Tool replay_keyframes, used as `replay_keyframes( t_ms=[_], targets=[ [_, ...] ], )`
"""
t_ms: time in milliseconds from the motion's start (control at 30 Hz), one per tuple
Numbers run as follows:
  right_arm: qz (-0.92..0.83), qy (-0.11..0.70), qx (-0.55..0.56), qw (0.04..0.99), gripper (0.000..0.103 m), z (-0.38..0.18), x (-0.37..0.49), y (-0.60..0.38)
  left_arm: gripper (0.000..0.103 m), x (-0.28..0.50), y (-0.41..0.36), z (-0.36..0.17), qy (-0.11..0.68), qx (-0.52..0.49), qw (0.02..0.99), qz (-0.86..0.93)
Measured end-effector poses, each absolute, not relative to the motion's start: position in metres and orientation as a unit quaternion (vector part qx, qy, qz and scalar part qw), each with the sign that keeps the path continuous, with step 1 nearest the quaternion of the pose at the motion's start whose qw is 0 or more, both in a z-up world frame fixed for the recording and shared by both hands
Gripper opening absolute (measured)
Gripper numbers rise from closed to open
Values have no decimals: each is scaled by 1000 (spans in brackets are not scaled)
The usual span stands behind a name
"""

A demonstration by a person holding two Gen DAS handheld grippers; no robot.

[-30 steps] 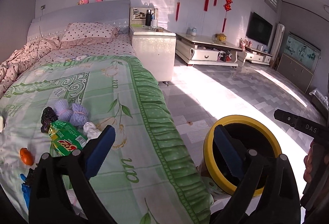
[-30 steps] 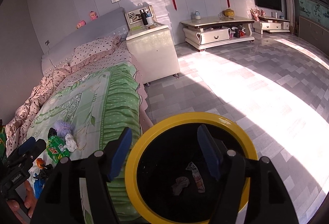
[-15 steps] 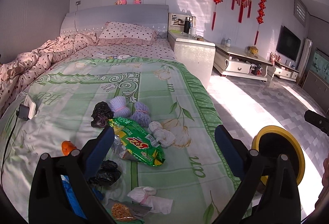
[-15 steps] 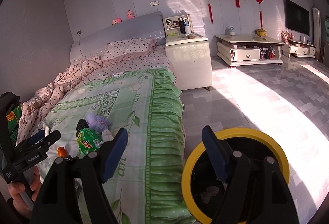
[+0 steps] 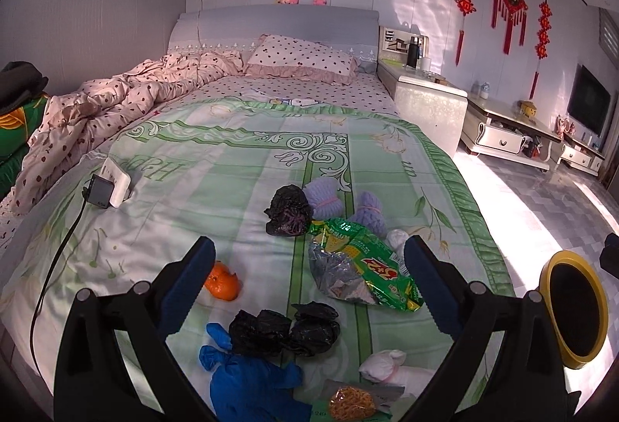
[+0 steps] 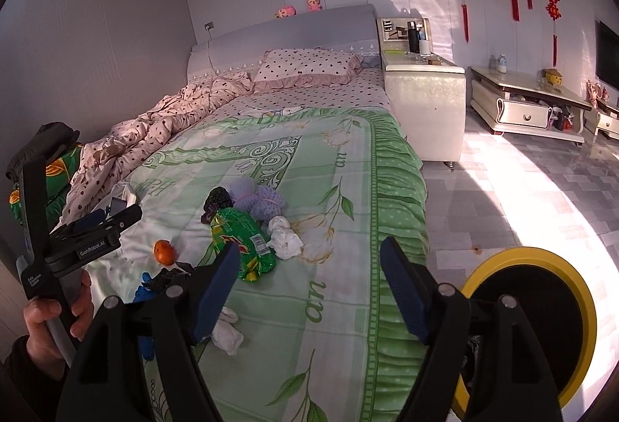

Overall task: Collect trash
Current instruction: 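Move both tools back over the bed toward the orange peel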

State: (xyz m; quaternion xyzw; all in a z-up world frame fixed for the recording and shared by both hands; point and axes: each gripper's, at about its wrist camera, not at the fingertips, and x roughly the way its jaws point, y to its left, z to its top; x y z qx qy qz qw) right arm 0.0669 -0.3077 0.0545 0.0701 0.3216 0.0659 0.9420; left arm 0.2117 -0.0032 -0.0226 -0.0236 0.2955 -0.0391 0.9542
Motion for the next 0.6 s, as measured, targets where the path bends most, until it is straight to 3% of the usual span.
replay_keyframes(
  t_ms=[600],
  targets=[
    [149, 396, 21, 906, 71, -15, 96, -223, 94, 256, 75, -94, 353, -45, 934, 31]
  ],
)
